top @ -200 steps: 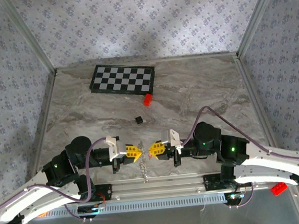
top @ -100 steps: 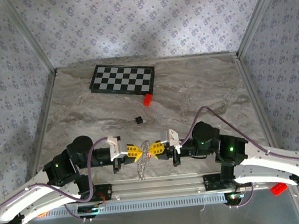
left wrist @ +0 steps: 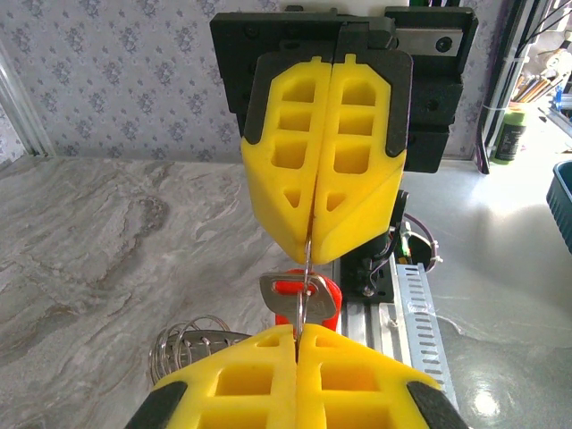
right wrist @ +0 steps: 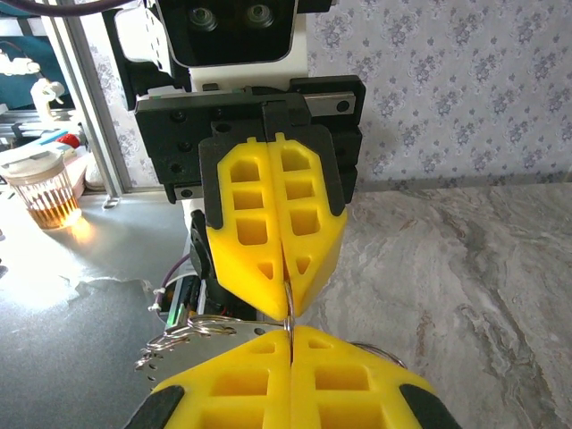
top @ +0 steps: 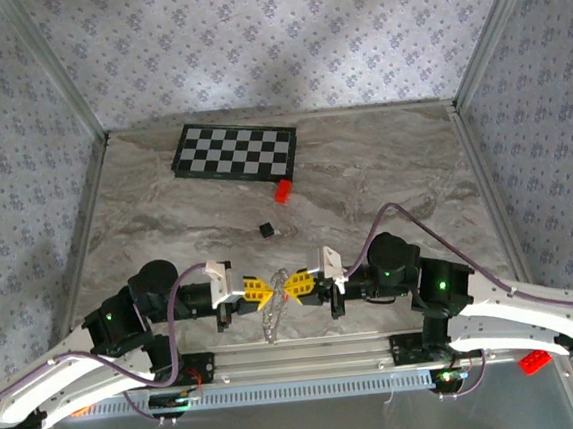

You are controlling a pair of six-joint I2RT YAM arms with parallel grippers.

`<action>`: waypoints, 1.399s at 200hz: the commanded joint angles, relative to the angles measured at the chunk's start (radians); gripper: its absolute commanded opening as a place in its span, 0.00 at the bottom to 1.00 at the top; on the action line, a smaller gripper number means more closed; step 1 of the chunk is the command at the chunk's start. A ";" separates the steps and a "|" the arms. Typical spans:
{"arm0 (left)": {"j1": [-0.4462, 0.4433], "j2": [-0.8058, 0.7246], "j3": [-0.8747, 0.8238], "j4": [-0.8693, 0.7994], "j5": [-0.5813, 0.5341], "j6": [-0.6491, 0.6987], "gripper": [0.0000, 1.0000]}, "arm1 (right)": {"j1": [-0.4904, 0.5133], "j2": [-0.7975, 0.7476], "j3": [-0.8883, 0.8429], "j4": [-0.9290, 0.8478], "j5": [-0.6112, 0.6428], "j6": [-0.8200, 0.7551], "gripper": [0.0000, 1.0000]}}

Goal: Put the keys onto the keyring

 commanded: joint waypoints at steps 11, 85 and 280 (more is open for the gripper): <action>-0.007 -0.002 0.028 0.035 0.001 0.013 0.00 | -0.006 -0.001 -0.008 0.028 -0.018 0.018 0.00; -0.007 0.001 0.029 0.033 0.002 0.013 0.00 | -0.011 0.014 -0.002 0.037 -0.039 0.028 0.00; -0.008 0.008 0.039 0.040 0.005 0.012 0.00 | -0.025 0.013 -0.004 0.007 -0.054 0.014 0.00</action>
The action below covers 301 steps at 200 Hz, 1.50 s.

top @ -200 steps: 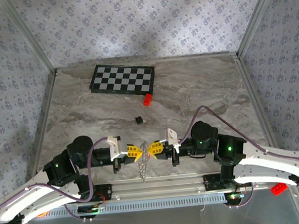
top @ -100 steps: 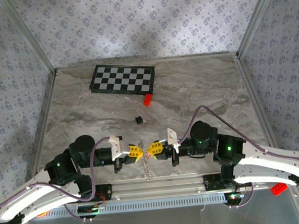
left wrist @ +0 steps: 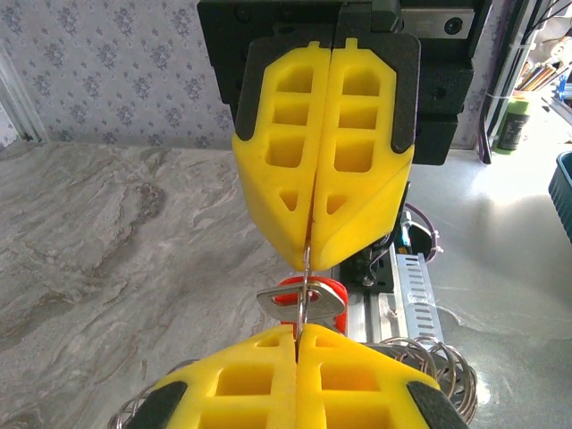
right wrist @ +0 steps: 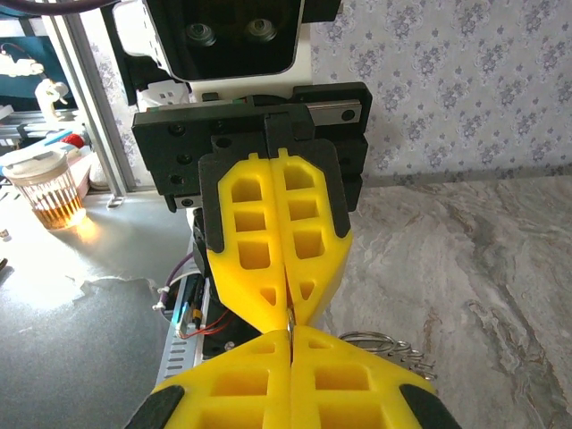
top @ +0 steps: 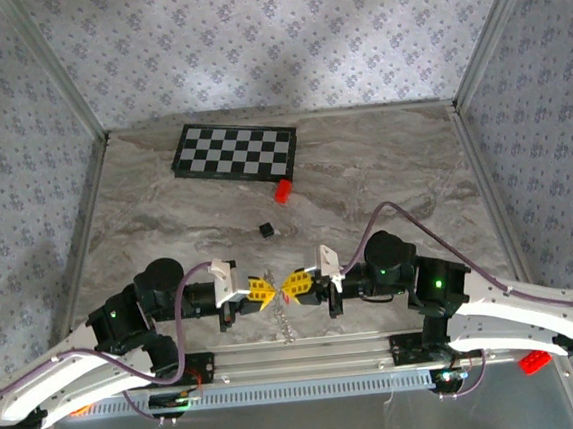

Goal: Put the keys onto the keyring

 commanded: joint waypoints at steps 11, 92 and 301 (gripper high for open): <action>-0.008 -0.014 0.039 0.049 0.006 0.012 0.00 | -0.010 -0.007 -0.004 -0.003 -0.029 -0.002 0.00; -0.008 -0.016 0.034 0.054 0.013 0.003 0.00 | -0.015 -0.023 -0.036 0.019 -0.074 -0.030 0.00; -0.007 0.009 0.026 0.078 0.003 -0.017 0.00 | -0.013 -0.013 -0.053 0.034 -0.073 -0.046 0.00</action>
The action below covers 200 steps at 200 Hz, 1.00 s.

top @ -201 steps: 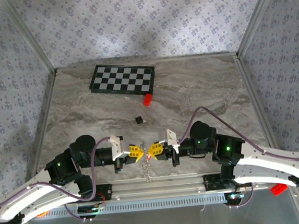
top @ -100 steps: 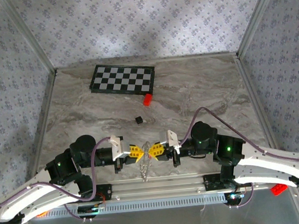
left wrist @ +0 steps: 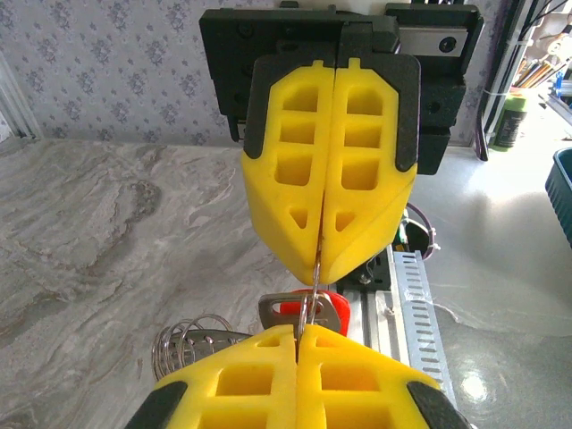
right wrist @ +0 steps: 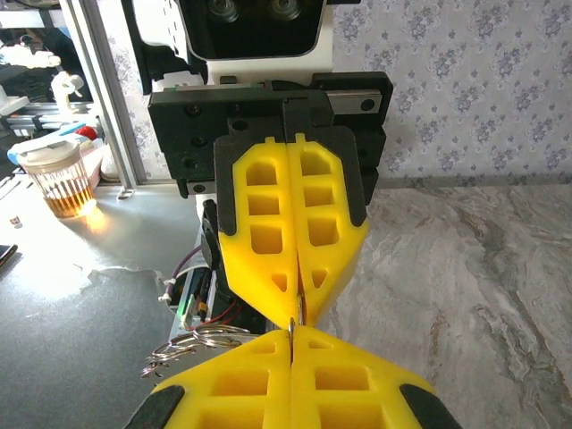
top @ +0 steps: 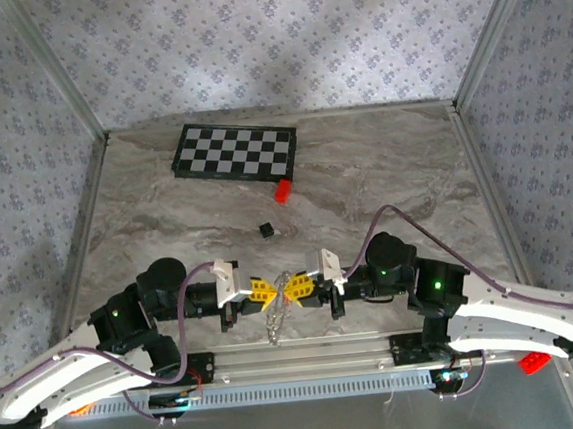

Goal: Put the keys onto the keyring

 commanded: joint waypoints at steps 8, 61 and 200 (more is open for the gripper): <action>-0.003 -0.007 0.020 0.090 0.006 -0.025 0.00 | 0.001 0.001 -0.011 -0.001 -0.022 -0.022 0.00; -0.003 -0.002 0.007 0.126 0.015 -0.056 0.00 | 0.002 -0.012 -0.018 0.000 -0.029 -0.027 0.00; -0.004 -0.004 0.011 0.141 0.006 -0.094 0.00 | 0.005 -0.035 -0.022 -0.015 -0.030 -0.048 0.00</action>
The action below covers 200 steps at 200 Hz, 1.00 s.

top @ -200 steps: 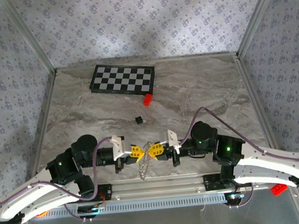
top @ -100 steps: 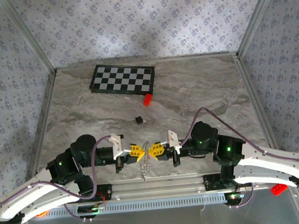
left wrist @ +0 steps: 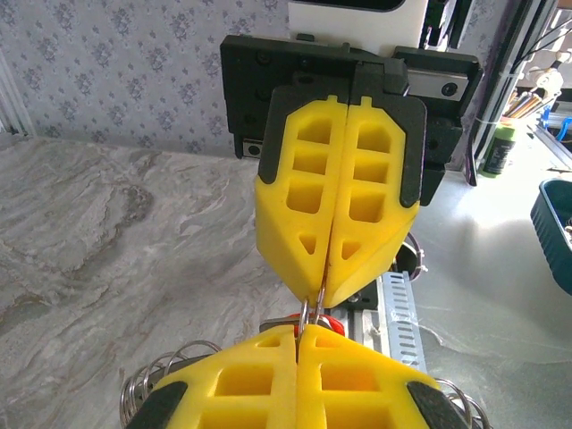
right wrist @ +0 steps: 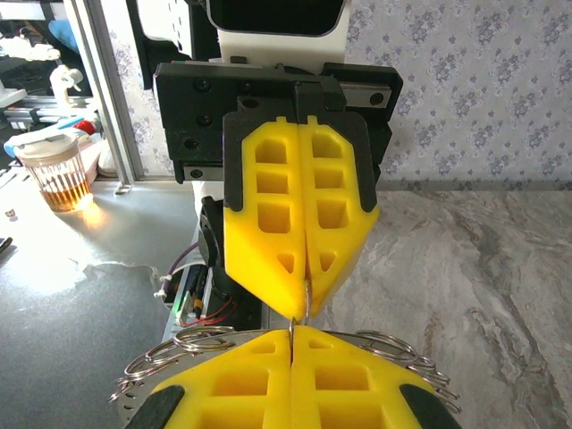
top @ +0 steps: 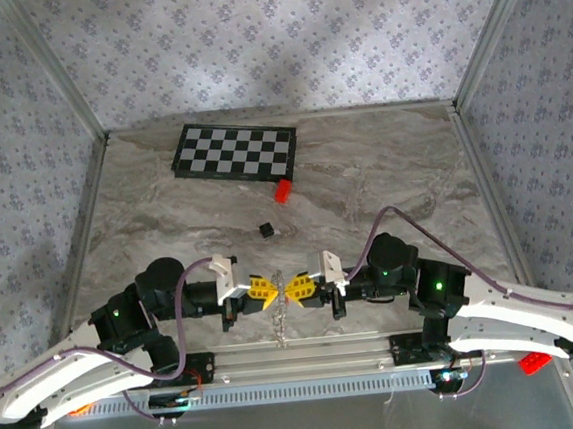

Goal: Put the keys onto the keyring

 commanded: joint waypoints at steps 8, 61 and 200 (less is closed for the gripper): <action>-0.002 -0.005 0.013 0.101 0.004 -0.017 0.00 | 0.006 -0.020 -0.010 -0.020 -0.024 -0.024 0.00; -0.003 0.013 0.031 0.076 -0.017 -0.023 0.00 | 0.010 -0.029 -0.012 -0.022 0.009 -0.050 0.00; -0.003 0.023 0.035 0.083 -0.010 -0.043 0.00 | 0.087 -0.042 -0.042 -0.033 0.216 -0.160 0.00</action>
